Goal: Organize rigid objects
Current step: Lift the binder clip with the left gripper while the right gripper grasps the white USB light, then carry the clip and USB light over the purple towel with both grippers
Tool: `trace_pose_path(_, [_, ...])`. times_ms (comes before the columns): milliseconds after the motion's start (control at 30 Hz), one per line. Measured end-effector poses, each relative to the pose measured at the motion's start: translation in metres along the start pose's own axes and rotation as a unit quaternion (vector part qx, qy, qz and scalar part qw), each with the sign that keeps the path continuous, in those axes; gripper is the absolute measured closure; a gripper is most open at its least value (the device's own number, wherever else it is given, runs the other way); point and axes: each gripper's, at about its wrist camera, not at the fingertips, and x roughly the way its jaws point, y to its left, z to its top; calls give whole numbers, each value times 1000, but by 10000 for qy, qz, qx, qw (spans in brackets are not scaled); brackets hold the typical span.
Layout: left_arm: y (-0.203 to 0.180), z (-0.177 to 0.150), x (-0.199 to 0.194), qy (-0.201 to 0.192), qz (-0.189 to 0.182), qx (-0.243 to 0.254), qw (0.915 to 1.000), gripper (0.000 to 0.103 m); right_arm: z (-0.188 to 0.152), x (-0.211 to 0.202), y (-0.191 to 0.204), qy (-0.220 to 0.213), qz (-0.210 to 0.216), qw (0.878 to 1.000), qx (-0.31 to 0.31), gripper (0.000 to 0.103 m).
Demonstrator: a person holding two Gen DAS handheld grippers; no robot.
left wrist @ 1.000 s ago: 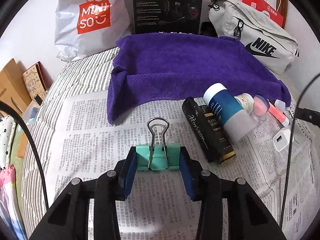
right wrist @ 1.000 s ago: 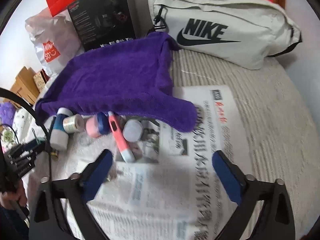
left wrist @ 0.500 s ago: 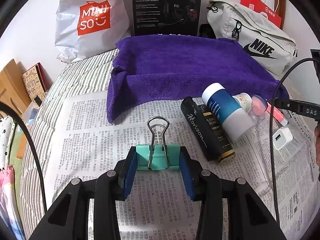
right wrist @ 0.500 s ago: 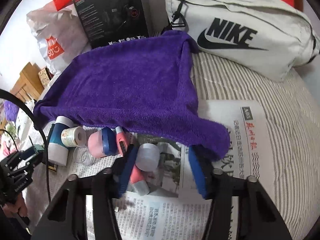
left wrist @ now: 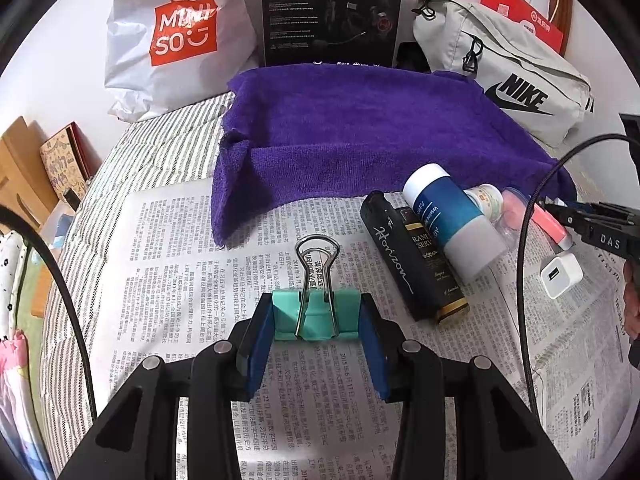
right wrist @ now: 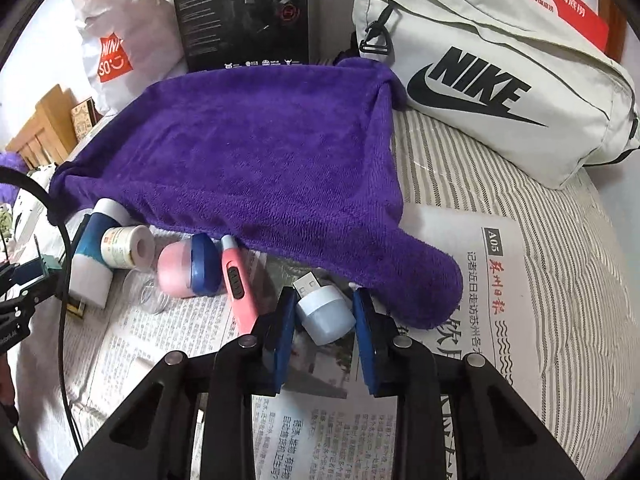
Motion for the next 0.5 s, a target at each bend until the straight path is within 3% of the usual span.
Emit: trace_pose_path(500, [12, 0, -35, 104, -96, -369, 9992, 64, -7, -34, -16, 40, 400, 9986, 351, 74])
